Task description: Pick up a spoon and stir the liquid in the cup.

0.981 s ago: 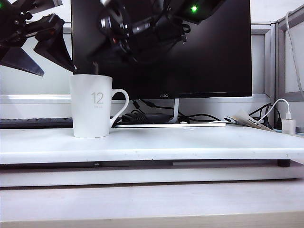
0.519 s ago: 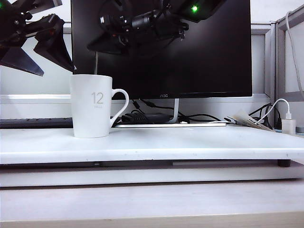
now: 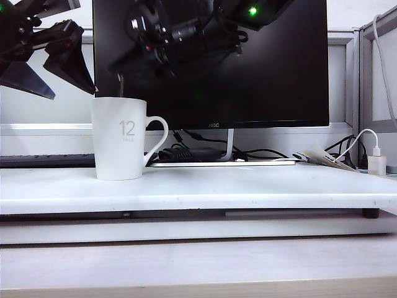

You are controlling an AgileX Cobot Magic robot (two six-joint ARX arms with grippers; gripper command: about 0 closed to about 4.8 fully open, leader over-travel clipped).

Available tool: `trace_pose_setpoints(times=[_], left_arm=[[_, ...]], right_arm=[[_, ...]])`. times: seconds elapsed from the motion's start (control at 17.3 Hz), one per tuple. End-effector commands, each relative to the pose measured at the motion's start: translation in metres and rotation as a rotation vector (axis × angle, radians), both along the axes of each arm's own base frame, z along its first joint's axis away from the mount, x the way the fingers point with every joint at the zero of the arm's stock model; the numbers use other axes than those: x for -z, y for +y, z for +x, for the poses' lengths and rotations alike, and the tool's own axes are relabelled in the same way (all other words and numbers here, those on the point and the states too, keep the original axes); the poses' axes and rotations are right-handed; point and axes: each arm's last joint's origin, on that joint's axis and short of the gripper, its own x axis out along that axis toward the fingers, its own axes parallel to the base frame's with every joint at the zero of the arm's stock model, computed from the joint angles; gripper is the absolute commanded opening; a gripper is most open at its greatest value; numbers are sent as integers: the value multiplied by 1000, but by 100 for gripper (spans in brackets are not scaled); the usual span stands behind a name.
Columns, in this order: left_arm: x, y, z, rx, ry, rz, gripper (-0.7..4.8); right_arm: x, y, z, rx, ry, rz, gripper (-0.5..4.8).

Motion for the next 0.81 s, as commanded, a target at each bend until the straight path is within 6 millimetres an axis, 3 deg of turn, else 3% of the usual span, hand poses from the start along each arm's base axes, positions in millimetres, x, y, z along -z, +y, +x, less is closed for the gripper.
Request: trace_pose_setpoints(times=[0.06,0.4,0.81], left_arm=[[-4,0,0,1,-25,-3,479],[-4,0,0,1,-29,-5,479],[-5,0,1,1,-34,-6,479]], right_arm=[[-2,-1,2,92,-32,-35,-5],[-15,1,4,112,-144,47,-5],[-8,1,-1,-32,-46,30,-5]])
